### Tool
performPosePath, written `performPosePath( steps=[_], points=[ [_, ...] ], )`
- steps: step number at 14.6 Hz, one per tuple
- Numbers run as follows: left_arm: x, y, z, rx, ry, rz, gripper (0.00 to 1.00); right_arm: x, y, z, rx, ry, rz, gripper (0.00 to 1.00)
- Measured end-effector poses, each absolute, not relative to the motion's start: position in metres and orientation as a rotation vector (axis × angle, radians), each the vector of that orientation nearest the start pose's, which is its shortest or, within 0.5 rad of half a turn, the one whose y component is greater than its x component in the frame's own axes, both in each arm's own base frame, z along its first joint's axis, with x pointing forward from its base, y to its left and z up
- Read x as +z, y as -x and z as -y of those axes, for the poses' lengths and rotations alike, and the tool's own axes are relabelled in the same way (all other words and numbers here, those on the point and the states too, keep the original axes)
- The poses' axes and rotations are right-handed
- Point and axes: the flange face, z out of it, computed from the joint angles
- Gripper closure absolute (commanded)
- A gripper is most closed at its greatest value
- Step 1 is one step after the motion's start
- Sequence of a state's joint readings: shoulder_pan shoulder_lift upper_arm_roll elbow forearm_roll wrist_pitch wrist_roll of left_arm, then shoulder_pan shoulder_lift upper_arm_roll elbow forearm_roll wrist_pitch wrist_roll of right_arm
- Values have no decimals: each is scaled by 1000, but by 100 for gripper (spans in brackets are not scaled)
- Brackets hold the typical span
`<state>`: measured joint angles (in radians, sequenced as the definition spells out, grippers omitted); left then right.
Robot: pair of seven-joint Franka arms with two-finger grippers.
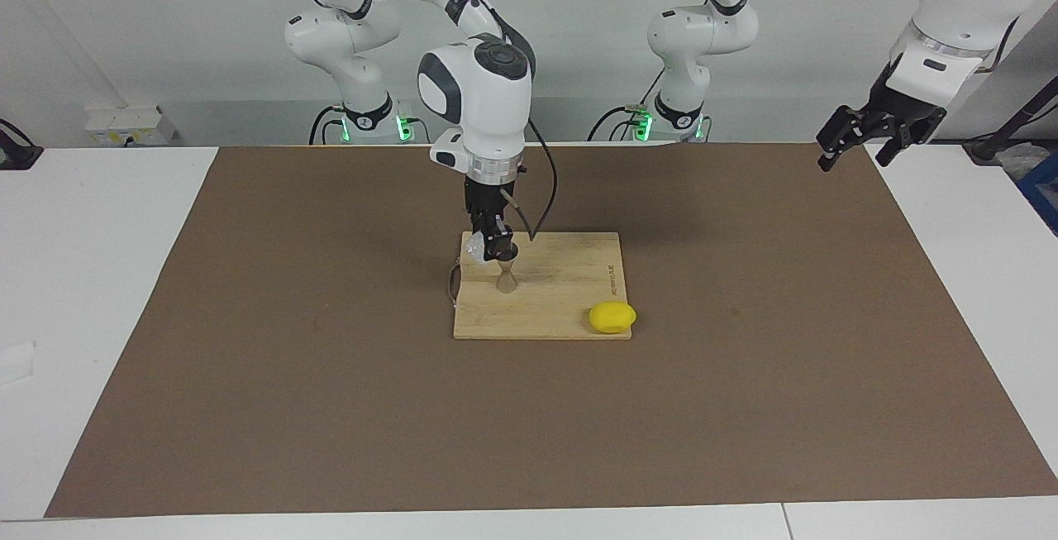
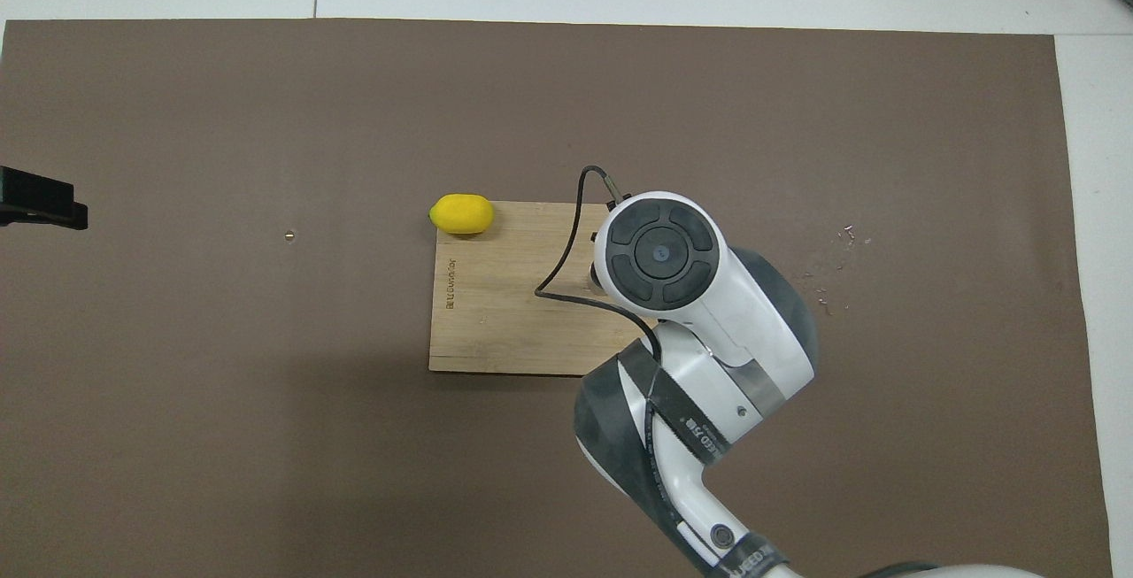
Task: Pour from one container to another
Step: 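Tilt the clear glass with the right gripper over the metal cup, then turn the glass upright and move it back off the board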
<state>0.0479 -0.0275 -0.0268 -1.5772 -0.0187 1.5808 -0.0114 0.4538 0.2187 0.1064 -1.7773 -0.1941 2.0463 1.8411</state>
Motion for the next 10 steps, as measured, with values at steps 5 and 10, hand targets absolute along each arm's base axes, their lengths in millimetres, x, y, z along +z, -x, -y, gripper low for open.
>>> performPosePath(
  steps=[5, 10],
  points=[
    [636, -547, -6, -45, 3159, 44, 0, 434, -557, -288, -37, 2490, -1853, 100],
    [636, -546, -4, -42, 3159, 43, 0, 420, -595, -202, 250, 2329, -1870, 100]
  ],
)
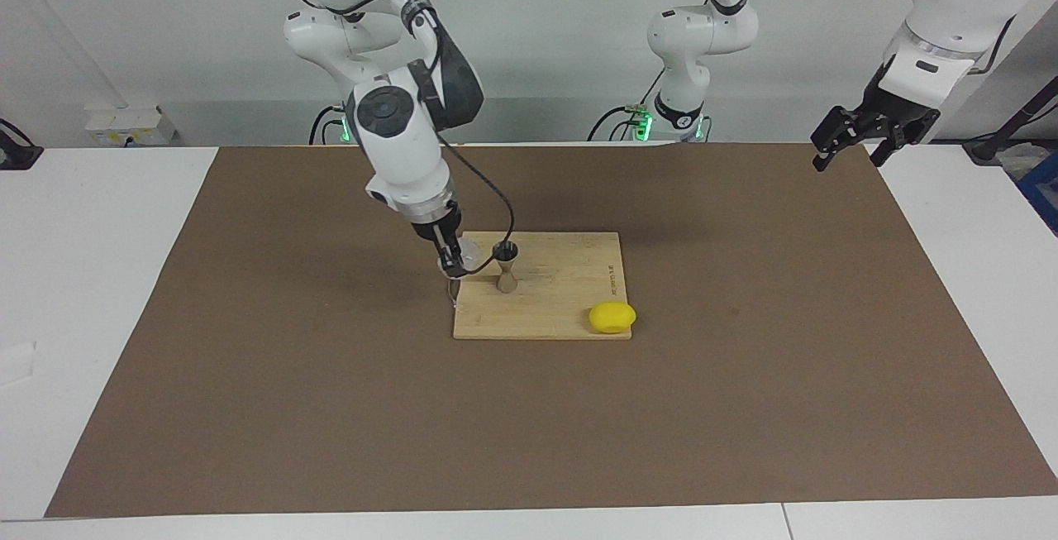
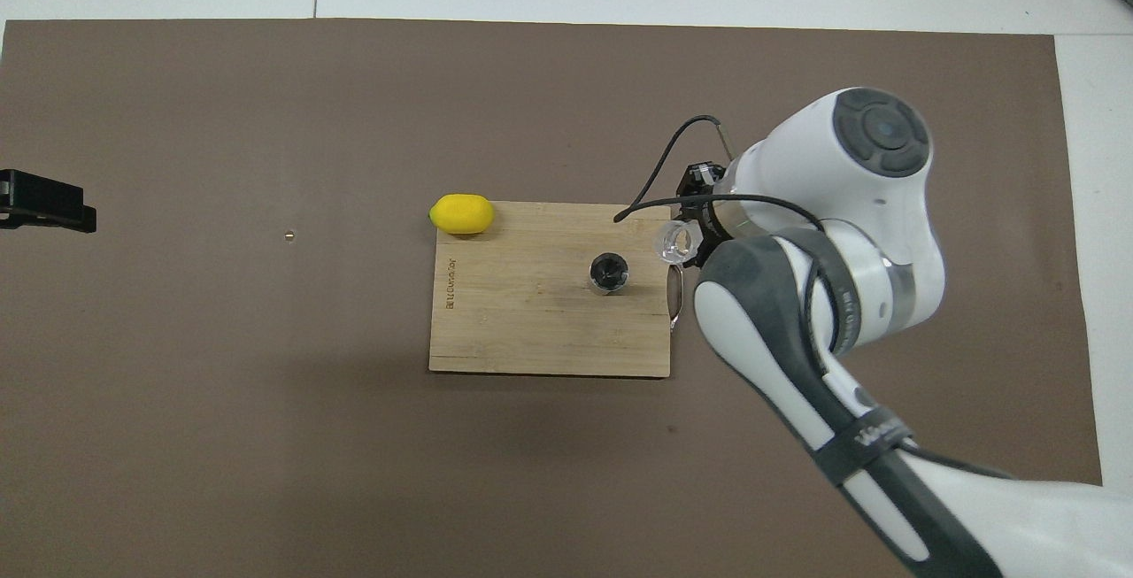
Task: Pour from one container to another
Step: 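Turn the glass upright and move it back off the board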
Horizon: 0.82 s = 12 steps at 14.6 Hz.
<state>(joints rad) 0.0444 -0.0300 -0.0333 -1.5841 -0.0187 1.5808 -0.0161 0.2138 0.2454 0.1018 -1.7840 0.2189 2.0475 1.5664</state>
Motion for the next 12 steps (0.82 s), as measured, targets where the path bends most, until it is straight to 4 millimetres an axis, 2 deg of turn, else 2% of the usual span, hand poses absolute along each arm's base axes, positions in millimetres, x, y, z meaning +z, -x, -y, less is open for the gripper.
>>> performPosePath(
  steps=[2, 5, 8, 12],
  points=[
    [635, -546, -4, -40, 3159, 44, 0, 407, -608, -146, 353, 2242, -1858, 100],
    [635, -546, -4, -38, 3159, 45, 0, 382, -616, -58, 439, 2130, -1840, 100],
    [634, -546, -4, -38, 3159, 46, 0, 358, -616, -6, 482, 2076, -1842, 100],
    [635, -546, -4, -39, 3159, 47, 0, 308, -610, 54, 571, 2019, -1797, 100]
  ],
)
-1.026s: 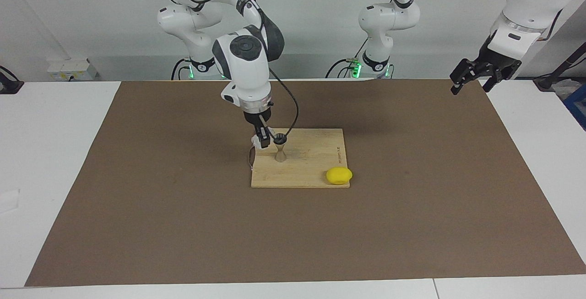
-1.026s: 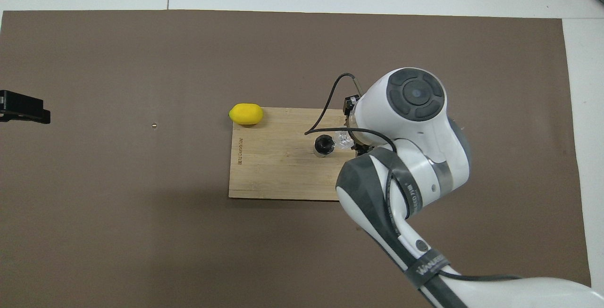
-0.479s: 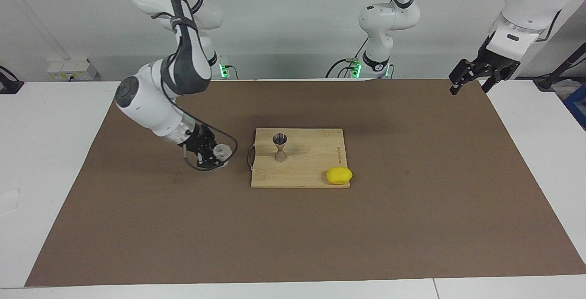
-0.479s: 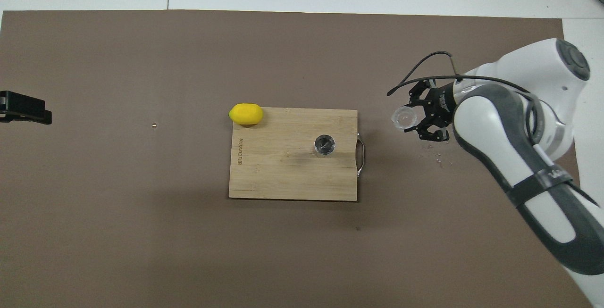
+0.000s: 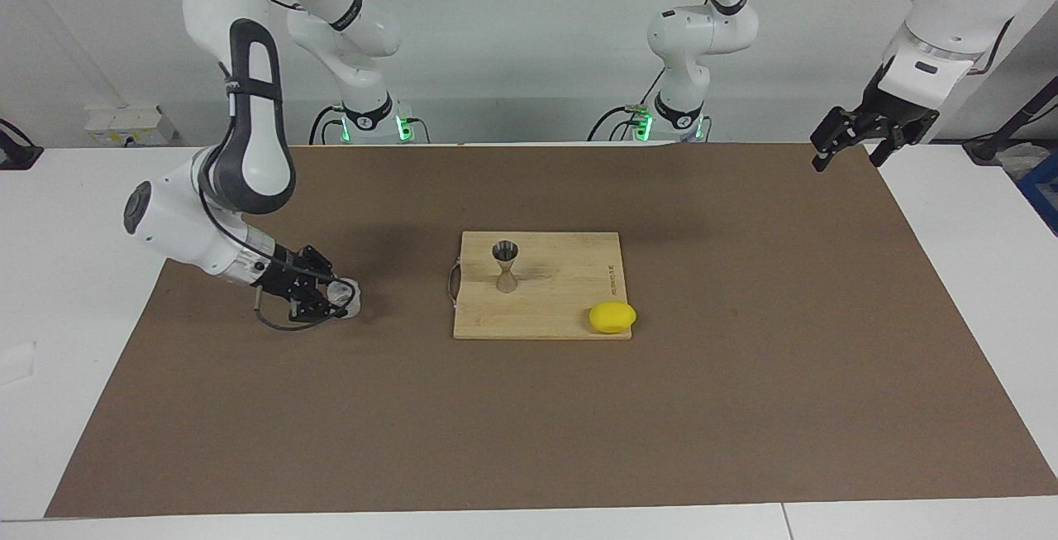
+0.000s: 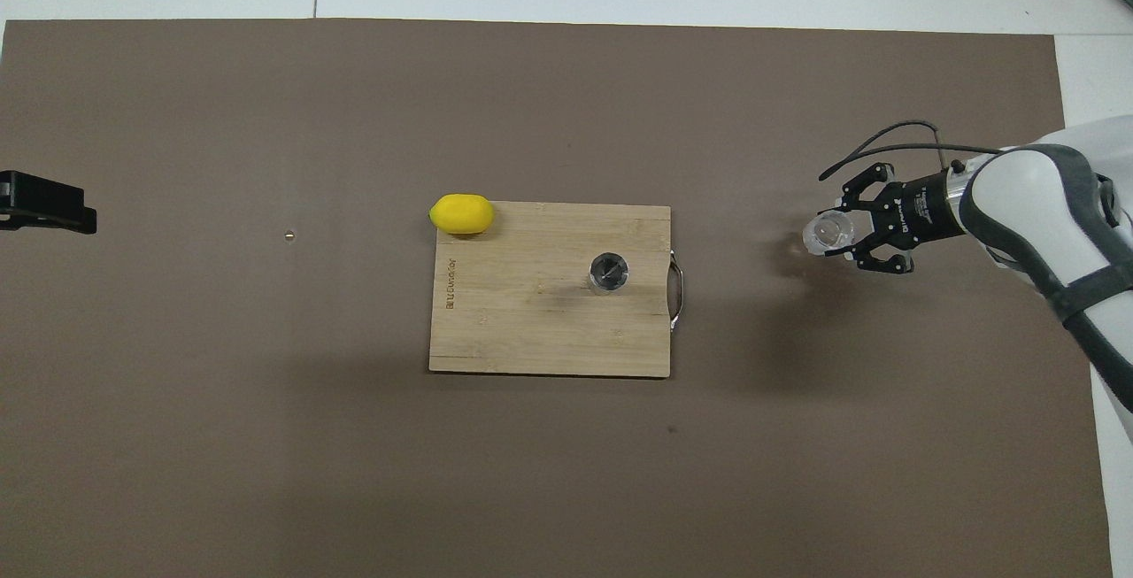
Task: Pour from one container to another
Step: 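Turn the glass upright and move it back off the board, then lower the clear glass onto the table and open the right gripper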
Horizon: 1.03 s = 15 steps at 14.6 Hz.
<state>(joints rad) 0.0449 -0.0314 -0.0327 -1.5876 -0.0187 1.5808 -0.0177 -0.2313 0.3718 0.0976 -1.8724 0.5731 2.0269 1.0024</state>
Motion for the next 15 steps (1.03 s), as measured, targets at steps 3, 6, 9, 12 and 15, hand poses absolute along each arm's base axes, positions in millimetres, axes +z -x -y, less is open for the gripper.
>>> performPosePath(
  steps=[3, 6, 9, 12, 15],
  points=[
    [635, -545, -5, -41, 3159, 49, 0, 288, -607, 67, 618, 1970, -1776, 100],
    [636, -545, -5, -42, 3159, 50, 0, 278, -598, 71, 651, 1911, -1763, 79],
    [636, -545, -5, -42, 3159, 50, 0, 271, -590, 76, 672, 1880, -1772, 37],
    [636, -544, -5, -44, 3159, 50, 0, 271, -587, 81, 669, 1871, -1781, 18],
    [637, -544, -5, -44, 3159, 51, 0, 279, -586, 90, 642, 1858, -1791, 2]
  ],
)
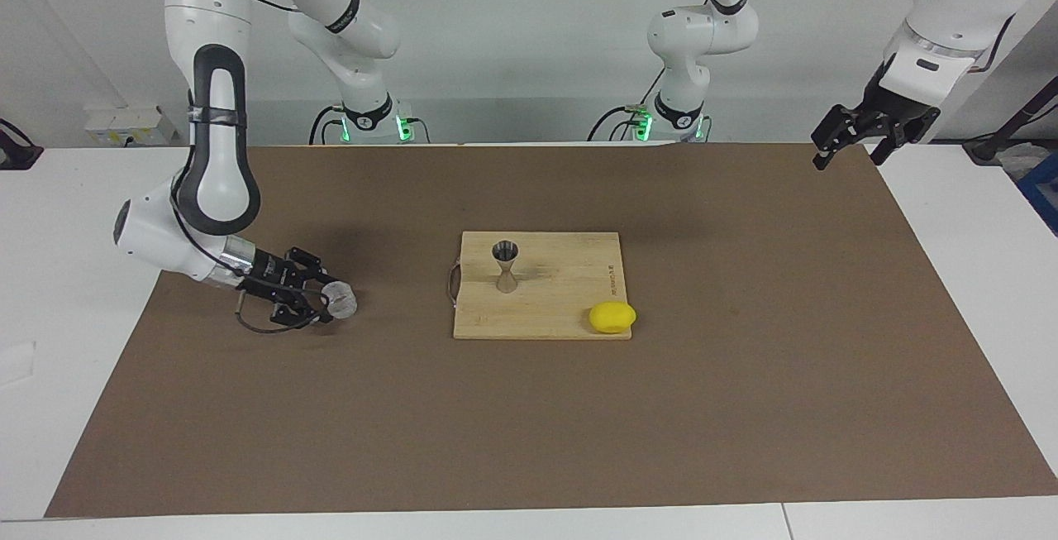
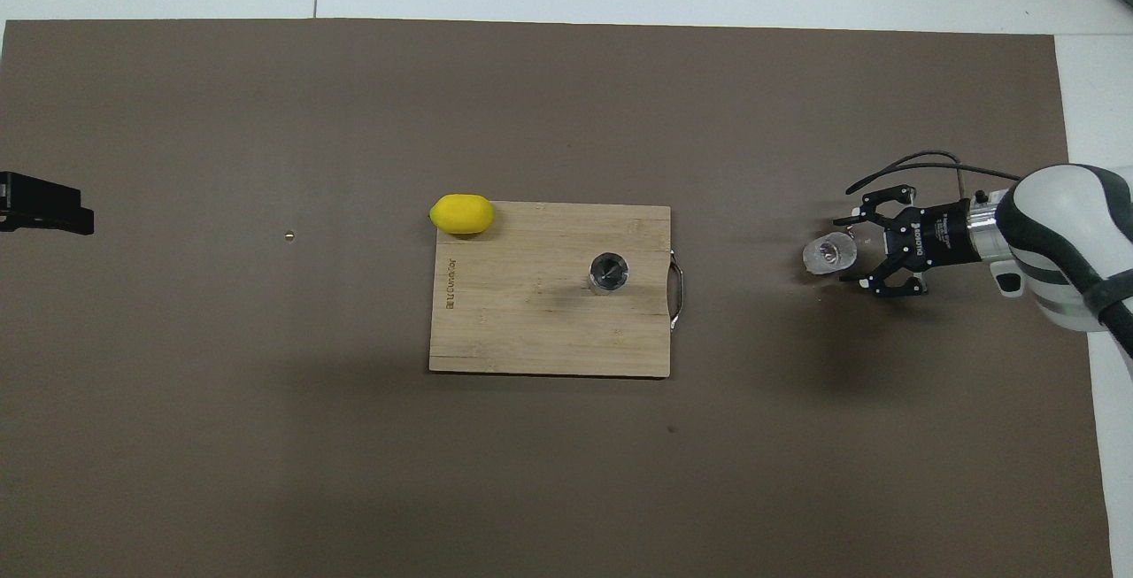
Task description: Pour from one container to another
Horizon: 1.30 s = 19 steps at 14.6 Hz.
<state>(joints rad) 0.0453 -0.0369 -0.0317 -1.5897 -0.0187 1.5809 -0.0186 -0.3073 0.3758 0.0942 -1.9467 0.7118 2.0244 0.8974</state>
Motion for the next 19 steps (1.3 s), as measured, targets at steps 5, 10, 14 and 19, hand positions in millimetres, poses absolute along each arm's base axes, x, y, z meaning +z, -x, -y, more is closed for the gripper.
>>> performPosePath(
  steps=[5, 10, 14, 19],
  points=[
    [637, -544, -5, -44, 3159, 51, 0, 338, -580, 92, 519, 1895, -1738, 2],
    [637, -544, -5, -44, 3159, 52, 0, 379, -563, 80, 374, 2254, -1564, 2],
    [637, -544, -5, -44, 3159, 52, 0, 373, -563, 30, 333, 2615, -1316, 0],
    [637, -544, -5, -44, 3159, 52, 0, 389, -573, -24, 170, 3020, -566, 0]
  ],
)
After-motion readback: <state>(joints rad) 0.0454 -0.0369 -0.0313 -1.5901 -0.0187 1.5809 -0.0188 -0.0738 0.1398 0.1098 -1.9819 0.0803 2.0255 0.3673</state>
